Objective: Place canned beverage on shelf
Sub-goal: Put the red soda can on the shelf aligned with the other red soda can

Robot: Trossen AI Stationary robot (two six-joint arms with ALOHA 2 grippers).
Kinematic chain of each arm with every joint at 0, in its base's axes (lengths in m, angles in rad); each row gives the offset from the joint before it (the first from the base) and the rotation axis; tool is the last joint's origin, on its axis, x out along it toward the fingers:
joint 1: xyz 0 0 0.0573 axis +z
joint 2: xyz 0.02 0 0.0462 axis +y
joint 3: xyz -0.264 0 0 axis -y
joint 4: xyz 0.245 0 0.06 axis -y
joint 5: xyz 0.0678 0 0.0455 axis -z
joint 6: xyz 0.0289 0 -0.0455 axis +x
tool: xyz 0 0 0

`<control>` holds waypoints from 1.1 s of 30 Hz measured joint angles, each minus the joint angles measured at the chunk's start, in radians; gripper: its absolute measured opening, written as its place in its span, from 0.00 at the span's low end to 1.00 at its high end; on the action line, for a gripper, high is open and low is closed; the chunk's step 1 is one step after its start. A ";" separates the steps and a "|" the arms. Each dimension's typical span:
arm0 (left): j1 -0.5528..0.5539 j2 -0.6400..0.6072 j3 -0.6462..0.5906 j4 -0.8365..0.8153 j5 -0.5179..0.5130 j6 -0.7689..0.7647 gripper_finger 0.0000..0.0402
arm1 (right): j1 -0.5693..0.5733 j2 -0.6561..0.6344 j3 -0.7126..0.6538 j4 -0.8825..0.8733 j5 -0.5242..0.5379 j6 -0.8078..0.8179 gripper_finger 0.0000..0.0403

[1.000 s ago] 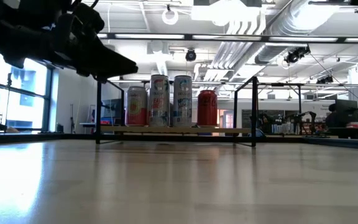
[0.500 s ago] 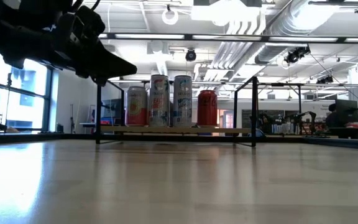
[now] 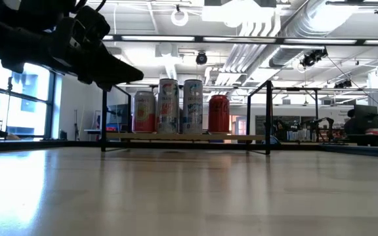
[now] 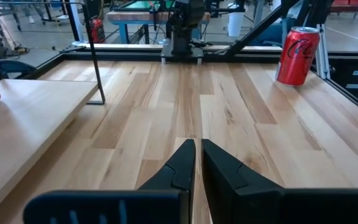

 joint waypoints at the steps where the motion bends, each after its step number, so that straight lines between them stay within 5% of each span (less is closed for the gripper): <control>1: 0.000 0.000 0.000 0.000 0.000 0.000 0.05 | 0.002 0.000 0.000 0.003 0.005 0.000 0.72; 8: 0.000 0.000 0.000 0.000 0.000 0.001 0.05 | 0.021 0.009 -0.003 0.030 0.075 0.026 0.72; 33: 0.000 0.000 0.000 -0.004 0.000 -0.005 0.05 | 0.039 0.093 -0.003 0.058 0.042 -0.001 0.72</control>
